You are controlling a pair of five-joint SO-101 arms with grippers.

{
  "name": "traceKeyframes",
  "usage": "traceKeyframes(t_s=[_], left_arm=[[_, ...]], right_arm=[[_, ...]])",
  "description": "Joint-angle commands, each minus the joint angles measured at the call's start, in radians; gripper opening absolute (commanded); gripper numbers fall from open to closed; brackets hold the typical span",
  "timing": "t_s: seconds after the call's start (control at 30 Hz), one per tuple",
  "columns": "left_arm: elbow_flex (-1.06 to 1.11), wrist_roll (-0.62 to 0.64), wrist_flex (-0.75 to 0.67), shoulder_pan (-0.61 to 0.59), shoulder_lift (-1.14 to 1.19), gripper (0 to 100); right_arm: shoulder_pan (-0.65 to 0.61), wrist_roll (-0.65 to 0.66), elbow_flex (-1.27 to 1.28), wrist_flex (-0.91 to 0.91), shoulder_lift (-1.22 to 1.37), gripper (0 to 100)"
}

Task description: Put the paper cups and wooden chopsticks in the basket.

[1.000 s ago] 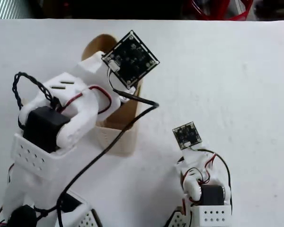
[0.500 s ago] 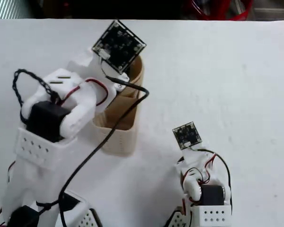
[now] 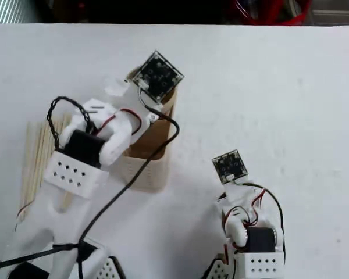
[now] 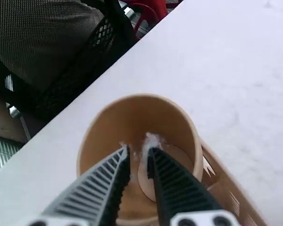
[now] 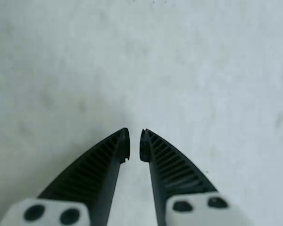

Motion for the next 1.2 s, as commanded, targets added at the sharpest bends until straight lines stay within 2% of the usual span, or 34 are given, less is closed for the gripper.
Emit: traceKeyframes(t_s=[0.0, 0.2, 0.47, 0.53, 0.63, 0.73, 0.83, 0.97, 1.07, 1.17], left_arm=[[0.13, -0.04, -0.052, -0.016, 0.002, 9], [0.044, -0.035, -0.018, -0.012, 0.002, 9], [-0.396, -0.031, 0.299, -0.016, 0.001, 9], [-0.506, 0.017, 0.376, -0.021, 0.001, 9], [-0.672, 0.112, 0.468, -0.082, 0.001, 9], [-0.767, 0.17, 0.557, -0.197, 0.001, 9], [-0.726, 0.224, 0.637, -0.364, 0.008, 9], [-0.471, 0.232, 0.632, -0.556, 0.01, 9], [-0.181, 0.196, 0.496, -0.619, 0.012, 9], [0.098, 0.189, 0.285, -0.61, 0.012, 9]], right_arm=[[0.012, 0.006, 0.009, 0.005, -0.007, 5.3], [0.012, 0.006, 0.009, 0.005, -0.007, 5.3], [0.012, 0.006, 0.009, 0.005, -0.007, 5.3], [0.012, 0.006, 0.009, 0.005, -0.007, 5.3], [0.012, 0.006, 0.009, 0.005, -0.007, 5.3], [0.012, 0.006, 0.009, 0.005, -0.007, 5.3], [0.012, 0.006, 0.009, 0.005, -0.007, 5.3], [0.012, 0.006, 0.009, 0.005, -0.007, 5.3], [0.012, 0.006, 0.009, 0.005, -0.007, 5.3], [0.012, 0.006, 0.009, 0.005, -0.007, 5.3]])
